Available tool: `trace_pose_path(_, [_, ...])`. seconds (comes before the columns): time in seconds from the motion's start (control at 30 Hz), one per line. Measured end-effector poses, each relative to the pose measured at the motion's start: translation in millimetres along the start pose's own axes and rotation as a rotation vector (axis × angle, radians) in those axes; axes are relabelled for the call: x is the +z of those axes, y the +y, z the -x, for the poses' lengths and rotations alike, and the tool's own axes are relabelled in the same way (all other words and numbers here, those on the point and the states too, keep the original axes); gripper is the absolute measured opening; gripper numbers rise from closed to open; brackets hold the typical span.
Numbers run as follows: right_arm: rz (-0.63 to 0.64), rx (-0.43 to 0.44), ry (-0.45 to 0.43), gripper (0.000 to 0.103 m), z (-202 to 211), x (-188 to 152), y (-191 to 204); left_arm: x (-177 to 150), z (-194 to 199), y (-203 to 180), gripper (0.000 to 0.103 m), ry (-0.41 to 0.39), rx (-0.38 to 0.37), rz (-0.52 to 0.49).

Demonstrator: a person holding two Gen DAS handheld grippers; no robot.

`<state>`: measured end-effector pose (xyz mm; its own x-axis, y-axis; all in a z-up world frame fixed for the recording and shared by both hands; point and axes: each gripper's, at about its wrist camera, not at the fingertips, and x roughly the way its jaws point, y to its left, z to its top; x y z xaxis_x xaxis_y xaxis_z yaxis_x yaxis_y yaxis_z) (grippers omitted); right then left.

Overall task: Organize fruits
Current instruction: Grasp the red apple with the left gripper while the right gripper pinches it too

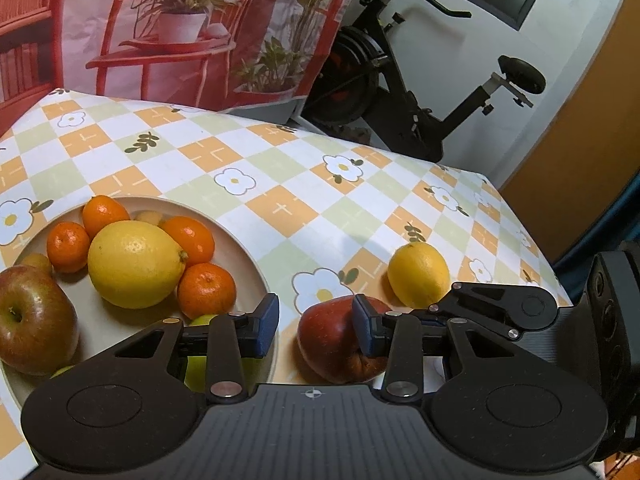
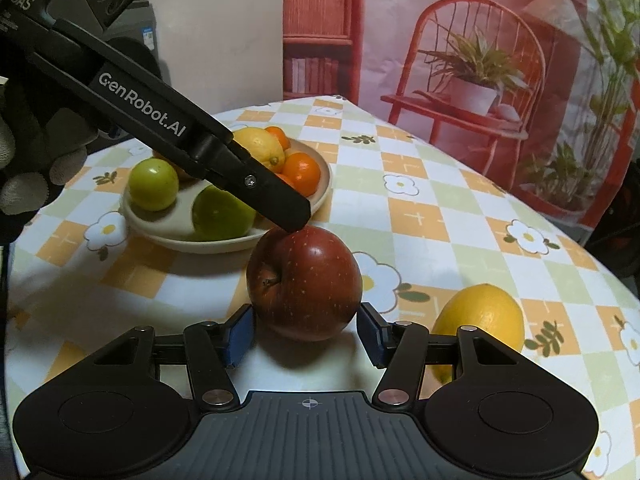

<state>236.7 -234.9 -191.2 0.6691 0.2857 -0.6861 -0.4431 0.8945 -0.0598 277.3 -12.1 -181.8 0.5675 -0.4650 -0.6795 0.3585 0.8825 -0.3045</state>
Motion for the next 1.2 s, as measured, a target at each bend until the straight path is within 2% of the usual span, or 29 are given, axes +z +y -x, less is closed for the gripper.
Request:
trace_pose_path(0.17, [-0.004,0.047,-0.012,0.051,13.4,-0.4,6.6,-4.3,5.3,-6.9,0.042,0.027,-0.048,-0.020])
trace_pose_path(0.27, [0.027,0.041,-0.002,0.051,16.1,-0.2,13.3,-7.4,4.9,-10.9,0.042,0.031,-0.051,-0.043])
trace_pose_path(0.37, [-0.009,0.055,-0.004,0.051,15.8,0.5,9.7,-6.6,3.0,-8.8,0.042,0.028,-0.045,-0.022])
trace_pose_path(0.53, [-0.017,0.020,-0.013,0.048,17.2,2.4,6.5,-1.7,-2.9,-2.1,0.042,0.022,-0.041,0.026])
trace_pose_path(0.6, [-0.003,0.000,-0.017,0.051,18.3,3.1,7.0,0.1,-5.7,-1.8,0.042,0.023,-0.045,0.038])
trace_pose_path(0.73, [0.034,-0.023,-0.019,0.057,17.0,6.0,9.0,2.9,-13.8,-9.2,0.043,0.035,-0.054,0.017])
trace_pose_path(0.9, [0.040,-0.029,-0.006,0.056,6.4,8.7,8.1,4.4,-21.7,-13.9,0.043,0.035,-0.047,0.012])
trace_pose_path(1.07, [-0.048,0.010,-0.019,0.055,6.4,5.4,-5.9,8.0,-18.6,-2.9,0.042,0.033,-0.023,0.045])
trace_pose_path(1.2, [-0.105,0.021,-0.031,0.055,8.5,1.4,-13.3,7.7,-13.0,9.5,0.042,0.038,-0.044,0.082])
